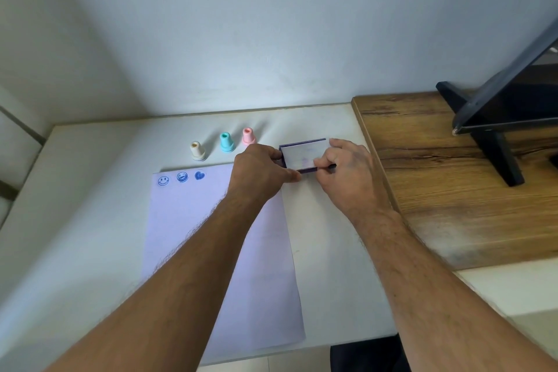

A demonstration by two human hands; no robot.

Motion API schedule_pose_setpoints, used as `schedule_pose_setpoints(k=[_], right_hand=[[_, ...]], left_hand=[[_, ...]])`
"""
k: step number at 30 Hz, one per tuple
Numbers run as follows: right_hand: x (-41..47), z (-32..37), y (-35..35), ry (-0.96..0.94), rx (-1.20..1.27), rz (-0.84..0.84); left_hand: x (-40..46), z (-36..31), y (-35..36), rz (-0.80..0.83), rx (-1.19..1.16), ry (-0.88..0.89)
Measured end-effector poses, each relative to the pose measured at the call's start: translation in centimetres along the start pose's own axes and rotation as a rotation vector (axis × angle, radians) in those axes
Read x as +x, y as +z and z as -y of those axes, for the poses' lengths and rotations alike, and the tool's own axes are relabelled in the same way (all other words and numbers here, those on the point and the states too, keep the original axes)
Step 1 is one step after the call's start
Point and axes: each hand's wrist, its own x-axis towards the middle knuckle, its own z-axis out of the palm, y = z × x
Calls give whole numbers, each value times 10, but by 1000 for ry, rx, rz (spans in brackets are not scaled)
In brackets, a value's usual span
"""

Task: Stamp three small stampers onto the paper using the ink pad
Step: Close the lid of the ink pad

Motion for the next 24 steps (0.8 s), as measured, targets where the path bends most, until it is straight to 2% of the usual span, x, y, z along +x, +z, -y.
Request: schedule_pose_setpoints(k=[4,11,18,24], right_hand=[[1,0,0,11,38,-28],[2,-3,-3,-46,60,23],[3,1,-2,-100,-40,22],[6,-2,-6,-84,-103,63]], left_hand=[[-1,0,-1,6,-16,-6],[-2,0,-3,31,-20,-3],[-3,-6,-5,30,45,3],[3,-23,-9,44,284,67]])
